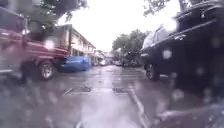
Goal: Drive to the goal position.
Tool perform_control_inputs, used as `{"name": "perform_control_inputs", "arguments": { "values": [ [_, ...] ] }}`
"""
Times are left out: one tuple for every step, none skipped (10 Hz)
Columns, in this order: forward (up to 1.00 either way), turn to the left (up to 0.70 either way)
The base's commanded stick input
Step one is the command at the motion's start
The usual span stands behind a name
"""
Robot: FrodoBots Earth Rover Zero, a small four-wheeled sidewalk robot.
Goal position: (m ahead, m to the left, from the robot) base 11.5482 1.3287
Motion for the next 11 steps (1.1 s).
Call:
{"name": "perform_control_inputs", "arguments": {
  "values": [
    [1.00,0.00],
    [1.00,0.00],
    [1.00,0.00],
    [1.00,0.00],
    [1.00,0.00],
    [1.00,0.00],
    [1.00,0.00],
    [1.00,0.00],
    [1.00,0.00],
    [1.00,0.00],
    [1.00,0.00]
  ]
}}
